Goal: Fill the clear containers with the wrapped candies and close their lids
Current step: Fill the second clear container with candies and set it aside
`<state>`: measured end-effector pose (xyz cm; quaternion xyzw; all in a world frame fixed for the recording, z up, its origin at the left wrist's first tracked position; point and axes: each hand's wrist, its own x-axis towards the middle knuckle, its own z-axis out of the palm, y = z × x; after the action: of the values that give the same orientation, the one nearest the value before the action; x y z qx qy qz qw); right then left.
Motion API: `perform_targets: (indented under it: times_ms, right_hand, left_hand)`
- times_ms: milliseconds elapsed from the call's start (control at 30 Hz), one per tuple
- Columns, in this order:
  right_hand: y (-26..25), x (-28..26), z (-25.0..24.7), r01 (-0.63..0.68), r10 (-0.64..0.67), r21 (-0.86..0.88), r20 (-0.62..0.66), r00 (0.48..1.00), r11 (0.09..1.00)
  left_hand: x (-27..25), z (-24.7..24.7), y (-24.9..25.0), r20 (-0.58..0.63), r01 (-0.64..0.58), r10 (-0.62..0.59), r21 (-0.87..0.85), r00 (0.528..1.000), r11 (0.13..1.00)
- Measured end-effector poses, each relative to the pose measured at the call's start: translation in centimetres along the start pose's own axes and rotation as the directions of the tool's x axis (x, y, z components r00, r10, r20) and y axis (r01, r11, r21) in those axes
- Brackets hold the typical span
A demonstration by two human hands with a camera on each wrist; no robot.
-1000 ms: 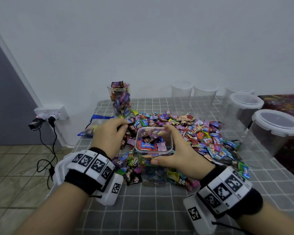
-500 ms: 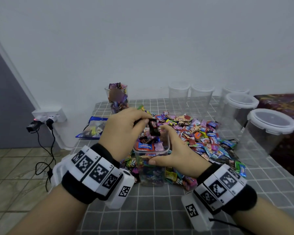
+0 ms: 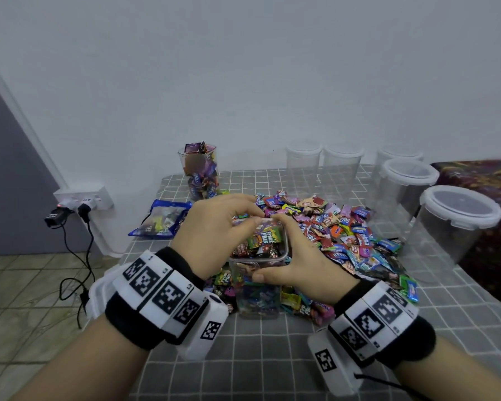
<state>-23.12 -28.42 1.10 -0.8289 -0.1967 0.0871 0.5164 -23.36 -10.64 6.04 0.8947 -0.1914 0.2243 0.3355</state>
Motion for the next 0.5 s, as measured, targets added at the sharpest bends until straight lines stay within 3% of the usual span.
perform_targets:
  times_ms: [167,300,400,500]
  right_hand:
    - [0.1,0.1,0.1,-0.024,0.024,0.008,0.000,1.000,1.000]
    - [0.3,0.2,-0.1,-0.042,0.042,-0.011,0.059,0.997,0.999]
    - [0.9,0.4,-0.7,-0.017,0.039,-0.142,0.150,0.988,0.990]
    - [1.7,0.8,-1.4,0.020,0.104,-0.488,0.226,0.969,0.873]
  left_hand:
    - [-0.3,0.4,-0.7,-0.062,0.048,-0.056,-0.122,0.996,0.991]
    - [-0.2,-0.1,-2.0,-0.128,0.173,-0.191,-0.143,0.973,0.975]
    - [-0.2,-0.2,-4.0,-0.016,0.314,-0.314,0.023,0.949,0.949]
    - [-0.4,0.3,-6.6,0.166,0.359,-0.406,0.255,0.899,0.898]
